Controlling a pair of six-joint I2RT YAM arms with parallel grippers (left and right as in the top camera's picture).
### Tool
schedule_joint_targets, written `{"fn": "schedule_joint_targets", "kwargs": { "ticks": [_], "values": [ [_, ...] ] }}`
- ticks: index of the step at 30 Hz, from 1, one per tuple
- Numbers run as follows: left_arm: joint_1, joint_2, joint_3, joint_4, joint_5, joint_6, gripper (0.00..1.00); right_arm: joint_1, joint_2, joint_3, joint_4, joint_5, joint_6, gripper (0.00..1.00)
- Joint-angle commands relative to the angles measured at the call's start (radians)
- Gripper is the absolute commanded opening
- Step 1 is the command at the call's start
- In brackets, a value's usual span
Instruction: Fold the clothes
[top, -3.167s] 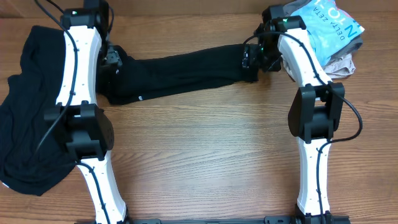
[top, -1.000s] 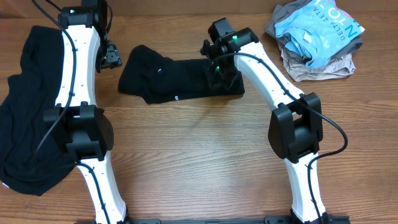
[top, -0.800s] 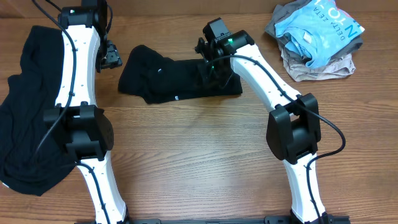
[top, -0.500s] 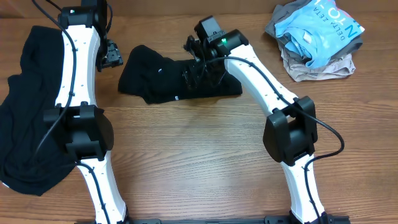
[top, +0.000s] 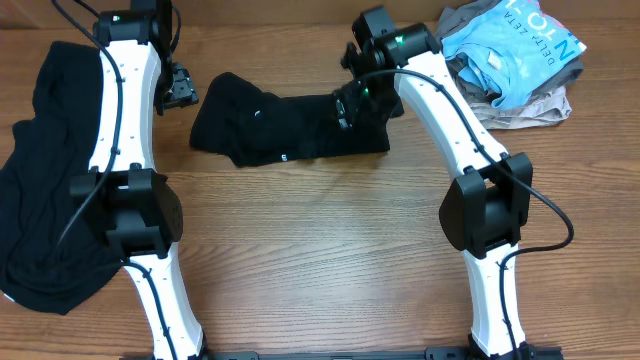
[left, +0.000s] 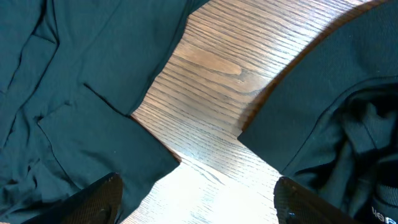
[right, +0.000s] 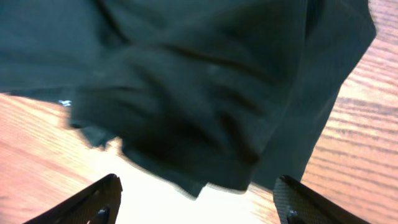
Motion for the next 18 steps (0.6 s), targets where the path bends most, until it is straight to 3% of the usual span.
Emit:
{"fn": "schedule_joint_targets", "kwargs": {
  "ticks": [1,6,11,18],
  "values": [
    [0.003,-0.026,0.026,0.003,0.011,-0.005,0.8,0.013,-0.019,-0.102,0.063,0.02,0.002,0.85],
    [0.003,-0.026,0.026,0.003,0.011,0.002,0.8,0.016,-0.019,-0.183,0.162,0.016,-0.003,0.81],
    [0.003,-0.026,0.026,0.003,0.011,0.002,0.8,0.016,-0.021,-0.158,0.216,-0.009,0.0,0.49],
    [0.003,-0.026,0.026,0.005,0.01,0.003,0.8,0.016,-0.021,-0.072,0.227,-0.011,0.001,0.16]
  ]
}}
